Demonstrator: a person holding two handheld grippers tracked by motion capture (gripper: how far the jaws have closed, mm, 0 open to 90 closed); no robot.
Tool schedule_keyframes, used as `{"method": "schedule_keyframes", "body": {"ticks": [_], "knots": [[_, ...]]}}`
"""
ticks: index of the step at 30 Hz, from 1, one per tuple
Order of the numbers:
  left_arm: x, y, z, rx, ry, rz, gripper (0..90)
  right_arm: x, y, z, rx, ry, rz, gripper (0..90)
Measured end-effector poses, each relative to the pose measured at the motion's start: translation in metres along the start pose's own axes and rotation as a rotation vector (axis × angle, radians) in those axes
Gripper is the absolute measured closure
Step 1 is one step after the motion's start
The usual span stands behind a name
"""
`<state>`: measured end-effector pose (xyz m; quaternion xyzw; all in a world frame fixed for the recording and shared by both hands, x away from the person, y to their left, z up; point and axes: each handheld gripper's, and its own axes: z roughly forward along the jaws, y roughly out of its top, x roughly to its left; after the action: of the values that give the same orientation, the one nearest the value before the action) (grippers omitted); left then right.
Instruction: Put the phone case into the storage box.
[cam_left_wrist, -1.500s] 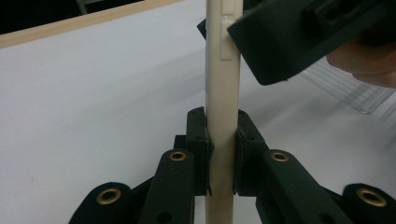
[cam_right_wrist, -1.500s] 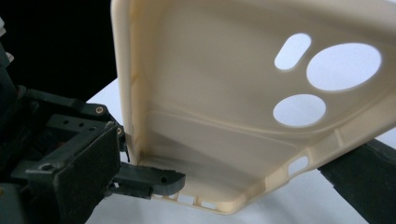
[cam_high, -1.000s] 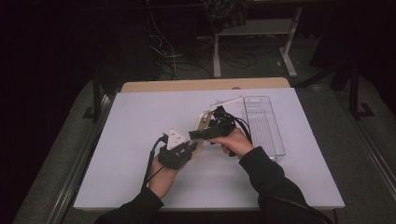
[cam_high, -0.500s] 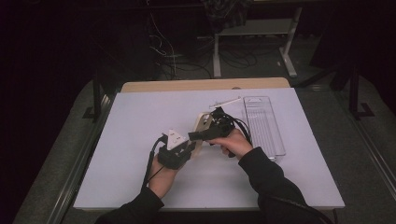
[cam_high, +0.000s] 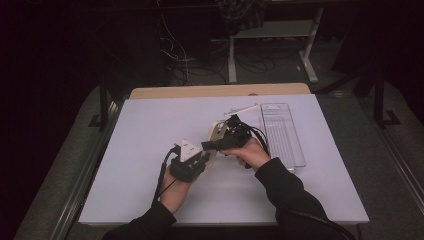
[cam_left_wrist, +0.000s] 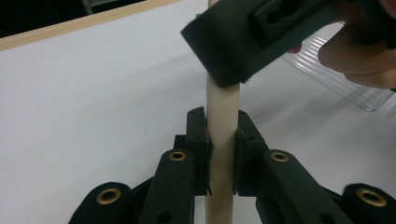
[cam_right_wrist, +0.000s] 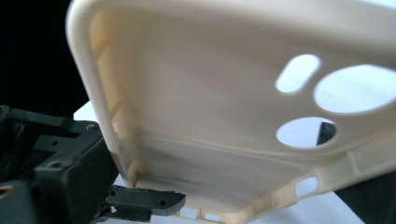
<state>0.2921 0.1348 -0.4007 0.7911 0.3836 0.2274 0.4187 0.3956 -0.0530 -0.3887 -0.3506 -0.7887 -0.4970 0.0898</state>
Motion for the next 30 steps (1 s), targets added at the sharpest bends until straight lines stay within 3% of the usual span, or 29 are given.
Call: {"method": "schedule_keyframes", "body": {"ticks": [1,5,12,21,30], "knots": [[-0.001,-0.001,0.001,-0.013,0.001,-0.018,79.6,0.000,0.000,0.000,0.004,-0.004,-0.001,2.6],[-0.001,-0.001,0.001,0.013,-0.007,0.000,79.1,0.001,0.000,0.000,0.011,-0.010,-0.005,3.7],[-0.001,-0.001,0.003,0.010,-0.022,0.005,76.2,0.000,0.000,0.000,0.011,-0.017,-0.016,5.3],[0.000,0.000,0.004,0.044,-0.080,0.043,44.6,0.001,0.000,0.000,0.012,-0.029,-0.025,5.7],[0.015,0.002,0.001,0.100,-0.152,0.072,19.6,-0.001,-0.001,0.000,0.014,-0.043,-0.027,5.8]]}}
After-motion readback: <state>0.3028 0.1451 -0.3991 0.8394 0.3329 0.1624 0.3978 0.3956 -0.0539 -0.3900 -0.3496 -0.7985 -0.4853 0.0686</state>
